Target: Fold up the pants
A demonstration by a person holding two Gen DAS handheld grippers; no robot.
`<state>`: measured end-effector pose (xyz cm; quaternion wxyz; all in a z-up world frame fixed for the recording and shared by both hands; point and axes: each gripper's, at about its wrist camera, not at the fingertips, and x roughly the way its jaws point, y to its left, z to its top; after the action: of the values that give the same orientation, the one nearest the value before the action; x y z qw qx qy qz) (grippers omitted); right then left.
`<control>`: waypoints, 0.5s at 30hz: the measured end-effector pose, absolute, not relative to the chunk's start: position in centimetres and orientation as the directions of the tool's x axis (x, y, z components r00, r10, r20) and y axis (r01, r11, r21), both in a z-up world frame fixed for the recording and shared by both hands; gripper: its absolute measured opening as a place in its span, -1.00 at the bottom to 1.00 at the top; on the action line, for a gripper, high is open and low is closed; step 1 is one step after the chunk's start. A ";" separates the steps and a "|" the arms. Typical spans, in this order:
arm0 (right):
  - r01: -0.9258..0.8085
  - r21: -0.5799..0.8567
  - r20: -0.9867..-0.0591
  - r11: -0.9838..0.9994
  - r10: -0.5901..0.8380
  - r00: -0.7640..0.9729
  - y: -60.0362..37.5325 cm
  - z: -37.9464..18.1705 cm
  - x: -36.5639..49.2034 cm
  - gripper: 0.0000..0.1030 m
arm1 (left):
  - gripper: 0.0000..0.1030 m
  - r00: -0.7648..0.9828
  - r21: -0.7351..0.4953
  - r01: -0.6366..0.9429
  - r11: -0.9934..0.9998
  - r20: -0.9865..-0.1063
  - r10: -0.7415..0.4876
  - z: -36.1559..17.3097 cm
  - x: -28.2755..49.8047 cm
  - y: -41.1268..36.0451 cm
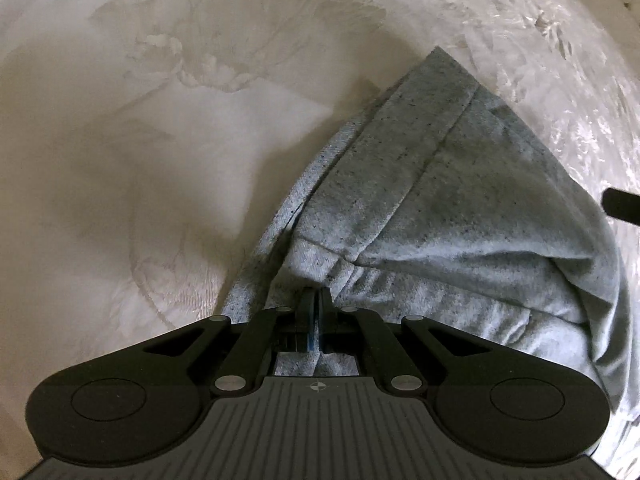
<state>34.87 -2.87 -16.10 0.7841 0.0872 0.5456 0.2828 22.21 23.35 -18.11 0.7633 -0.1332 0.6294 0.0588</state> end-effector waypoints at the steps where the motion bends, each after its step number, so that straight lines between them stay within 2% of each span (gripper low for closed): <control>1: -0.349 0.452 -0.810 0.821 0.541 0.226 -2.7 -16.6 35.2 0.55 | -0.98 0.199 -0.137 -0.262 0.955 -0.976 -0.085 -18.2 22.3 23.5; 6: -0.336 0.506 -0.814 0.795 0.568 0.120 -1.3 -19.4 36.9 0.54 | -0.97 0.211 -0.173 -0.282 0.944 -0.971 -0.115 -18.9 22.3 24.2; 7: -0.336 0.520 -0.808 0.785 0.580 0.105 -1.1 -19.4 36.7 0.44 | -0.97 0.214 -0.176 -0.286 0.942 -0.970 -0.116 -19.0 22.2 24.3; 9: -0.357 0.538 -0.789 0.764 0.605 0.107 -0.7 -18.9 36.2 -0.23 | -0.97 0.217 -0.176 -0.288 0.941 -0.969 -0.114 -19.0 22.2 24.3; 10: -0.376 0.534 -0.783 0.757 0.610 0.117 -0.5 -18.5 35.8 -0.72 | -0.97 0.219 -0.174 -0.288 0.942 -0.969 -0.112 -18.9 22.2 24.2; 15: -0.501 0.501 -0.722 0.706 0.660 0.207 0.1 -12.4 30.6 -0.72 | -0.96 0.241 -0.196 -0.329 0.924 -0.963 -0.118 -17.6 21.6 24.9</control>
<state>30.63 0.13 -12.41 0.7729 0.0786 0.5054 0.3755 21.60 24.86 -17.56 0.7662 -0.1826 0.6123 0.0686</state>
